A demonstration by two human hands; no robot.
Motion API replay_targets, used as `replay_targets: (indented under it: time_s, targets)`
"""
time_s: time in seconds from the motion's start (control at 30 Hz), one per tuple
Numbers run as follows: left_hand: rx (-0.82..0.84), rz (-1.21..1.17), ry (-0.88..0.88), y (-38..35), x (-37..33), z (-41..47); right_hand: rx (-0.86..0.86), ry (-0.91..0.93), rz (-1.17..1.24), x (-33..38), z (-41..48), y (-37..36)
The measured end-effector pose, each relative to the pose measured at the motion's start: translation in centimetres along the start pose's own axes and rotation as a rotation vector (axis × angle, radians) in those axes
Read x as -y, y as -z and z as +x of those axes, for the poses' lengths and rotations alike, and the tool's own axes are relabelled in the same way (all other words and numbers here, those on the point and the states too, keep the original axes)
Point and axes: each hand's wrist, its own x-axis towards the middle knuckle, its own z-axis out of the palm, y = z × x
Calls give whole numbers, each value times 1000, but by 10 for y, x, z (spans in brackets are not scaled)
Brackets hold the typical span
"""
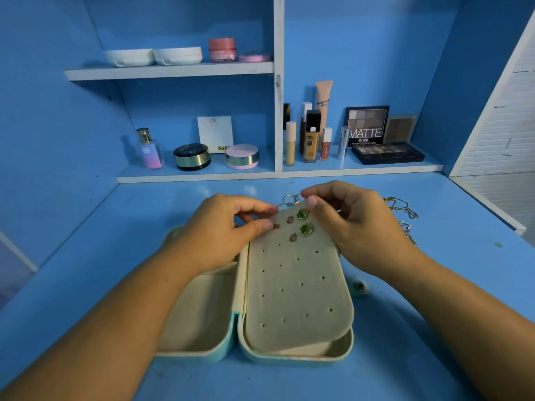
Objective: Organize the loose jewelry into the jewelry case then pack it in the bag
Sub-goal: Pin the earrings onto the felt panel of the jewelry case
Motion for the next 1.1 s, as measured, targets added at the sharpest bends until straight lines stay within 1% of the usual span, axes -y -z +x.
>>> replay_targets:
  time_s: [0.13,0.23,0.3,0.37,0.4,0.43,0.5,0.57,0.63,0.7,0.8,0.97,1.1]
  targets:
    - [54,-44,13,5,1,2,27,94,113,3,-2,0]
    - [90,-83,12,11,7,6,120,206,180,2,-3,-1]
    - [94,-145,20,15,13,8,140,215,227,-1,-1,1]
    - [98,-198,20,16,18,10,51,181,141,-5,5,8]
    - [102,-212,14,17,19,10,-20,153,47,-9,10,14]
    - [108,-221,12,17,20,10,-85,115,-80,-15,15,22]
    - [118,-231,12,18,21,10,-144,46,-416,-29,24,43]
    - [123,-230,6,18,22,10,-122,-8,-694,-44,33,62]
    - [130,-247,3,19,23,11,-45,-58,-820,-55,38,73]
    - [134,-273,8,19,24,11,21,-89,-873,-60,40,76]
    - [144,-288,8,19,24,11,79,-79,-897,-59,40,75]
    - [140,-309,14,20,28,12,125,-82,-913,-60,40,69]
    - [130,-325,18,20,31,13,119,-88,-897,-61,40,67]
